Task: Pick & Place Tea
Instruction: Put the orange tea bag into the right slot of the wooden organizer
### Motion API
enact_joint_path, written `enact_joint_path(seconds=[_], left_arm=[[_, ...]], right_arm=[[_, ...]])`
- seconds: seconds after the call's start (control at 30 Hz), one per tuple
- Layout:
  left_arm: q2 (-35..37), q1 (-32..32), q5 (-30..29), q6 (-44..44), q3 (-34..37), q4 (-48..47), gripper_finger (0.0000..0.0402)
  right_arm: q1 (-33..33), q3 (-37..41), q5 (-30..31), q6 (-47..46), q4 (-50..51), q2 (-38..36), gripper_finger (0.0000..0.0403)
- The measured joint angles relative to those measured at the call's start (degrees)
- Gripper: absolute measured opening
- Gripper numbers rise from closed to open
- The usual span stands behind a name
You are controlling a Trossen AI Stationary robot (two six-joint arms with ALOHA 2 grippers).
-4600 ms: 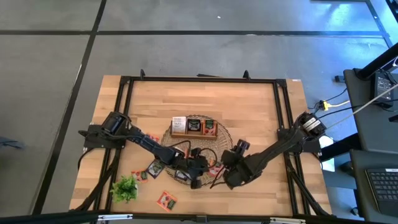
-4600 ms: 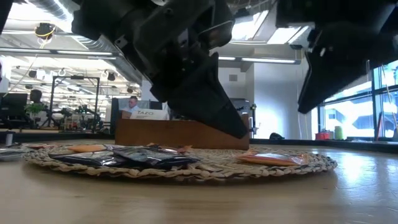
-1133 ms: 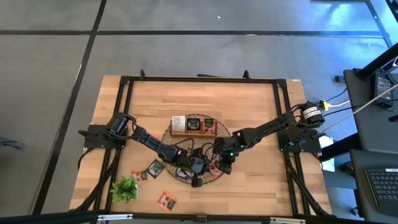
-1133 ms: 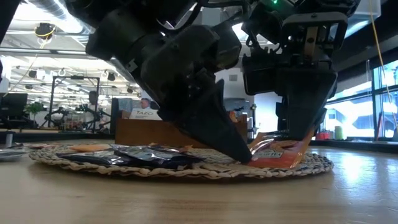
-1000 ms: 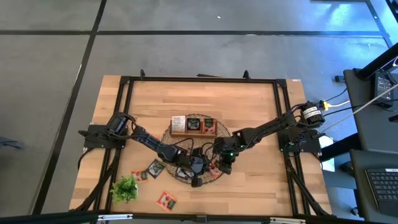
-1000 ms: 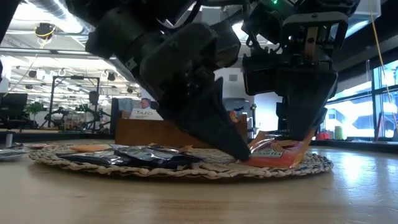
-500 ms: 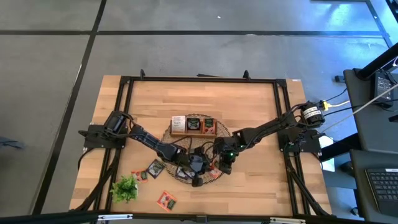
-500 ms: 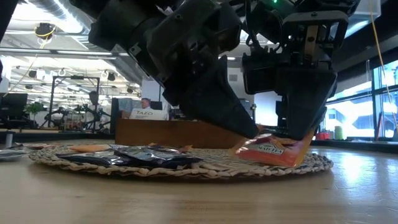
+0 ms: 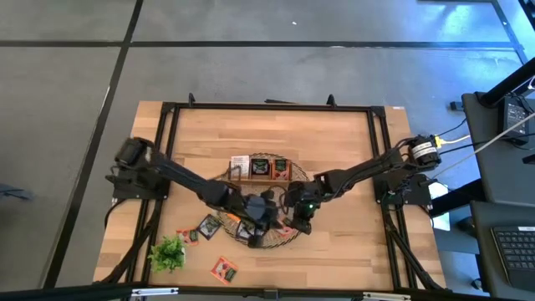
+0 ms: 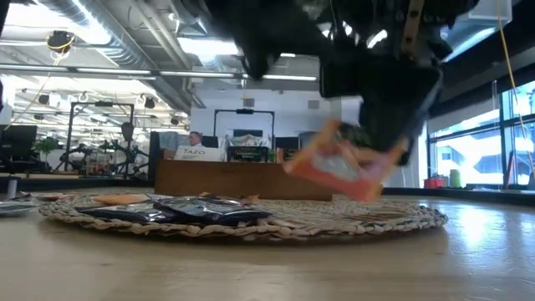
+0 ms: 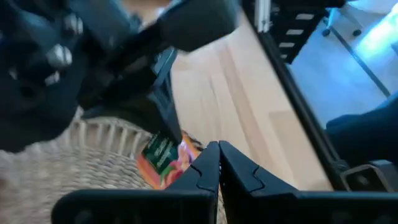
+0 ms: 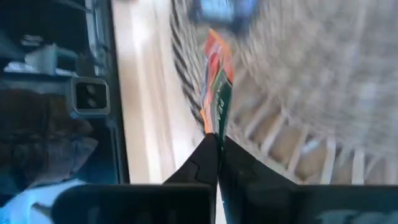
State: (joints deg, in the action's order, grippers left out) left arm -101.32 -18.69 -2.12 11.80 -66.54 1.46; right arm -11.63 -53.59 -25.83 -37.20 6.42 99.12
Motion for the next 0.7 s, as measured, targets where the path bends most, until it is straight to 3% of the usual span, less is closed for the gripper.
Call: enact_joint_path(seconds=[0.2, 0.37, 0.53, 0.7], left_arm=[[12.61, 0.53, -2.65, -2.96, 2.01, -5.92, 0.0002], [21.31, 0.90, -6.40, -4.87, 8.98, -5.56, 0.0002], [28.48, 1.94, -9.12, -1.42, 19.36, 2.31, 0.0002], [31.25, 2.77, -11.19, 2.43, 26.83, 9.71, 0.0002]], right_arm=[[1.61, -6.46, 3.77, 9.40, 6.15, -3.21, 0.0007], [4.89, -18.39, 14.86, 20.06, 27.08, -3.33, 0.0008], [9.25, -30.03, 27.77, 30.99, 45.16, -3.39, 0.0012], [15.28, -36.74, 28.69, 39.13, 51.22, -3.04, 0.0005]])
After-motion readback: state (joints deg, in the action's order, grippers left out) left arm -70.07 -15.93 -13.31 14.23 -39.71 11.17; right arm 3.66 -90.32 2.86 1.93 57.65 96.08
